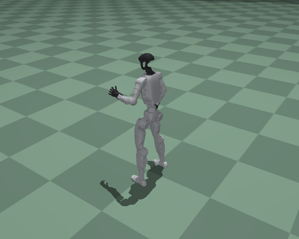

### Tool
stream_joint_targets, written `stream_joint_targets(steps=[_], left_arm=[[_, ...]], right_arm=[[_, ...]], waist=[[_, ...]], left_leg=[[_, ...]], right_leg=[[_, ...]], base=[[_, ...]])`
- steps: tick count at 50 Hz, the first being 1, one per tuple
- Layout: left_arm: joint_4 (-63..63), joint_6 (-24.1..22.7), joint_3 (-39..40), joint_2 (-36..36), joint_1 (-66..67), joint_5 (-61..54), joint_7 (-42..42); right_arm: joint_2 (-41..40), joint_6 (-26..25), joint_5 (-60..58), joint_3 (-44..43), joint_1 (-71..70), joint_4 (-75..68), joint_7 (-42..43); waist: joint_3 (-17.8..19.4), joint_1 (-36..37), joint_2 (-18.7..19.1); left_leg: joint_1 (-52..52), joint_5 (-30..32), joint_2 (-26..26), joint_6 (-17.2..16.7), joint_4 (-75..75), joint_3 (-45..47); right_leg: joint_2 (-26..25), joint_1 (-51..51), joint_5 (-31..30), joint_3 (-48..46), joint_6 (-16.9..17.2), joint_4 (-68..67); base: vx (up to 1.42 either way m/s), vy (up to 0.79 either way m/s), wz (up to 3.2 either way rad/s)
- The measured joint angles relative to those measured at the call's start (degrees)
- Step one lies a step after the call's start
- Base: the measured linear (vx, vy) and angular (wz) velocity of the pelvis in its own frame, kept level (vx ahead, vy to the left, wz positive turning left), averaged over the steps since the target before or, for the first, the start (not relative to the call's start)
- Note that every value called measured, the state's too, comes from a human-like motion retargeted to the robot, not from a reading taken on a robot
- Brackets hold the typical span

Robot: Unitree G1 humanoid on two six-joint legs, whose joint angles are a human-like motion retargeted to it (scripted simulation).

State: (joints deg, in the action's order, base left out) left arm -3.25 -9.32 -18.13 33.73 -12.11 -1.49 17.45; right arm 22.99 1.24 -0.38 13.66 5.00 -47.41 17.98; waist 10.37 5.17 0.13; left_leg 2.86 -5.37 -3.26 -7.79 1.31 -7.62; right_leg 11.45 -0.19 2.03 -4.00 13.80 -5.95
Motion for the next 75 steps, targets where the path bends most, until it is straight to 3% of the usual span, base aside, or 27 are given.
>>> stream_joint_targets(steps=[8, 15, 25, 36, 41, 45, 57, 65, 72, 75], left_arm=[[-17.5, 1.7, 3.2, 3.0, 5.3, 12.1, 5.4], [-28.2, 0.3, 4.8, 3.1, 8.5, 11.0, 9.7], [-33.3, -1.4, 5.4, 2.3, 7.4, 4.8, 7.9], [-35.7, -2.3, 0.3, -2.1, 7.4, -32.3, -1.8], [-36.3, -2.6, 1.7, 0.1, 5.5, -32.2, -7.3], [-34.4, -3.0, 2.6, 1.5, 3.1, -26.5, -5.7], [-18.2, -0.7, 1.7, 3.0, -8.5, -10.7, 8.7], [4.5, 4.6, -5.8, 8.2, -23.0, 4.5, 13.7], [31.0, 7.1, -14.1, 8.8, -37.2, -6.7, 16.0], [44.1, 6.9, -17.2, 8.8, -43.5, -11.5, 16.4]], right_arm=[[1.1, 0.6, -2.3, 2.1, 0.5, -0.2, -4.2], [0.3, -0.5, -6.9, 3.8, 0.8, -5.3, -5.2], [-0.5, -1.8, -7.5, 4.5, 2.1, -12.0, -6.6], [-0.7, -4.7, -5.4, 6.6, 0.1, -13.6, -8.8], [-0.5, -3.5, -4.6, 6.7, -0.5, -10.8, -10.5], [-0.6, -2.7, -4.7, 7.0, -1.1, -9.0, -10.1], [0.5, -0.7, -4.2, 9.2, -3.9, -4.9, -5.0], [4.0, 2.7, -1.5, 11.8, -7.1, 3.8, -2.0], [6.9, 4.9, 2.4, 15.7, -13.8, 14.2, 2.0], [7.8, 4.9, 6.3, 17.6, -15.0, 18.2, 4.8]], waist=[[-6.4, 3.6, 1.8], [-10.7, 4.7, 1.6], [-12.2, 4.6, 0.8], [-12.5, 5.1, 0.2], [-12.2, 4.8, 0.1], [-11.3, 4.5, -0.1], [-5.2, 3.7, -0.5], [5.3, 1.9, -1.2], [18.7, -3.1, -4.0], [19.4, -6.2, -5.9]], left_leg=[[3.8, -1.0, -0.4, 0.8, -1.7, 0.4], [3.1, -1.5, 0.1, 1.0, -1.0, -0.8], [1.7, -1.0, 0.7, 0.9, -1.1, -3.9], [1.5, -1.0, 0.3, 1.2, -0.8, -3.5], [1.2, -1.3, 0.0, 1.2, -0.3, -3.2], [1.0, -1.4, -0.1, 1.2, 0.0, -3.2], [-3.1, 0.0, -0.2, 1.5, 0.0, -3.0], [-9.0, 3.6, -0.8, 0.5, -2.3, -2.2], [-17.3, 8.7, -2.0, -0.7, -5.4, -1.5], [-26.1, 12.2, -2.3, -1.6, -6.3, -1.8]], right_leg=[[-0.2, 5.2, 0.8, -1.0, -0.6, 4.1], [0.3, 5.4, 1.4, -2.4, -0.7, 3.9], [0.9, 5.6, 1.5, -5.5, -0.4, 3.2], [0.5, 5.4, 1.4, -5.3, -0.7, 3.3], [0.2, 5.0, 1.6, -4.9, -0.8, 3.0], [0.0, 4.8, 1.7, -4.7, -0.8, 2.9], [-0.2, 0.9, -0.4, -4.0, -0.2, 3.9], [-0.7, -6.3, -4.2, -3.0, 0.5, 5.0], [-1.8, -17.3, -7.8, -1.6, -0.7, 3.9], [-2.1, -26.6, -11.7, -1.3, -0.7, 4.3]], base=[[0.10, 0.02, -0.01], [0.03, 0.01, 0.12], [0.01, 0.00, 0.28], [0.00, 0.00, 0.00], [0.00, 0.00, 0.00], [0.00, 0.00, 0.00], [-0.03, 0.00, -0.01], [-0.18, -0.02, -0.07], [-0.28, -0.04, -0.08], [-0.29, -0.03, 0.04]])
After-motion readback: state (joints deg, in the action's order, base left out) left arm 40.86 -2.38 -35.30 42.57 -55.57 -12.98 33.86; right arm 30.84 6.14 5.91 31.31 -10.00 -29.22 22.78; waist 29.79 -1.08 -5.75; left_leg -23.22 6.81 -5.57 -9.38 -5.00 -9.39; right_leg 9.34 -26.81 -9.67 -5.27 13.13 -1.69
